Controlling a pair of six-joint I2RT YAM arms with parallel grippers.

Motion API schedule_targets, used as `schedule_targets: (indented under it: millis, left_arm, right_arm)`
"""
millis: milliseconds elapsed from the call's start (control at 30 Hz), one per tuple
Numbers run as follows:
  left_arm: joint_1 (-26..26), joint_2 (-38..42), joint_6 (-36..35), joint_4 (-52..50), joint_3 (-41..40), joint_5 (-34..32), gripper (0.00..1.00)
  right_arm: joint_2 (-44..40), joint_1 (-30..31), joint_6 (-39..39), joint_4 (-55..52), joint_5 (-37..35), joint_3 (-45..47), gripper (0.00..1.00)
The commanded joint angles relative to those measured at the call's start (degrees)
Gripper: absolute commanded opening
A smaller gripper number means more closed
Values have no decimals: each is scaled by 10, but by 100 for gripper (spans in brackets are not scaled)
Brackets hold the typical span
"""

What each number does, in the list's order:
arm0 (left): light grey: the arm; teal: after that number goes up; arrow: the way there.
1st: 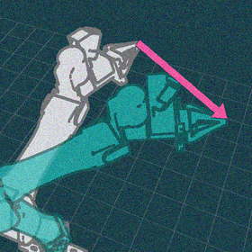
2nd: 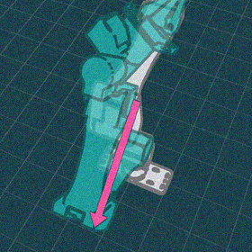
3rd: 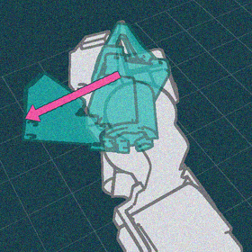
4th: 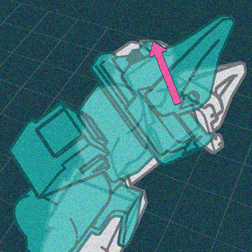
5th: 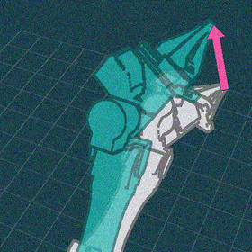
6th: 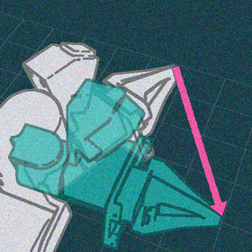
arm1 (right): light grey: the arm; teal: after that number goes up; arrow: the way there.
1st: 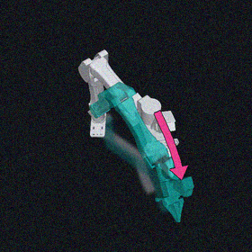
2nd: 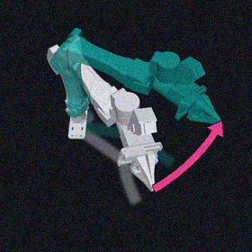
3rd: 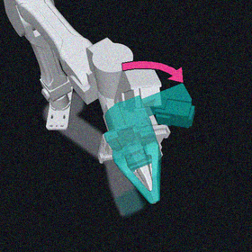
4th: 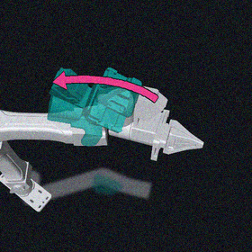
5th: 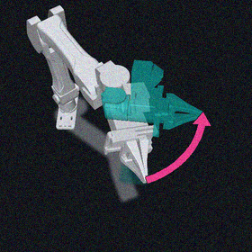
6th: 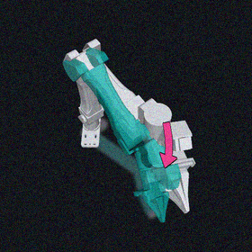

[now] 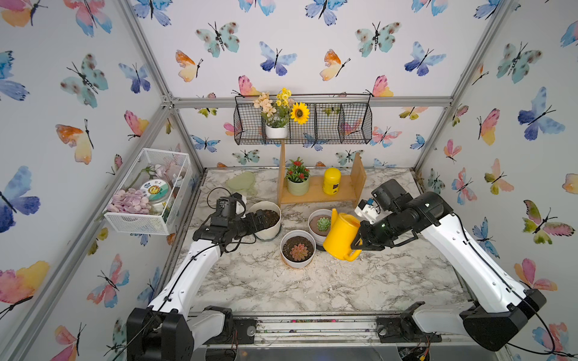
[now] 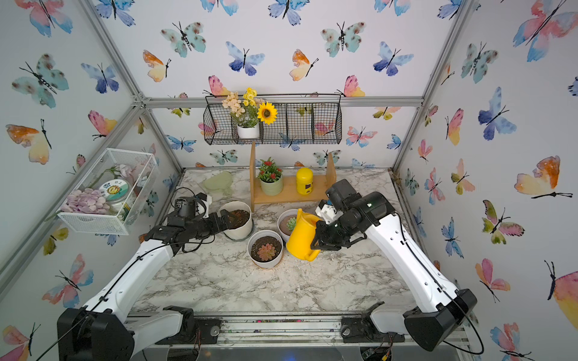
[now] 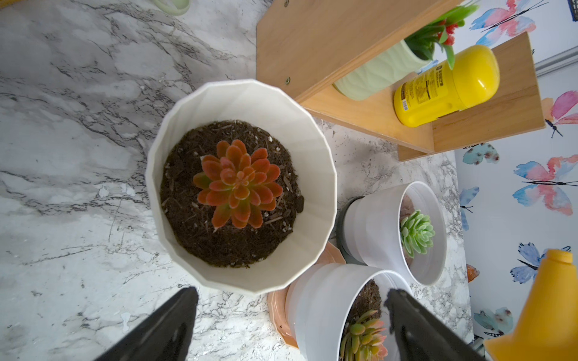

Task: Water the succulent around the soil edge
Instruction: Water the soil of the potted plant with water.

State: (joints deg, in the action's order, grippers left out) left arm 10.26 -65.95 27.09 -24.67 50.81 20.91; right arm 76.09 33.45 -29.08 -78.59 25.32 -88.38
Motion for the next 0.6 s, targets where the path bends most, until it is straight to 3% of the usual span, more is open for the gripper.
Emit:
schedule_targets:
  millis: [0,133,300,467,567]
  left_arm:
    - [3,8,20,-46,34,-14,98]
    - [3,15,59,-62,56,-37,98]
    - [3,43,99,-124,77,-100,98]
    - [3,64,99,-173,99,-106,98]
    - [3,60,73,-197,100,-93,98]
  right_arm:
    - [28,15,31,-3,-72,-35,2]
    - [65,74,50,-2,-150,-92,2]
    - [69,109,70,-2,-144,-112,2]
    - [37,124,38,-3,-147,-102,1]
    - [38,190,2,-3,-197,-78,1]
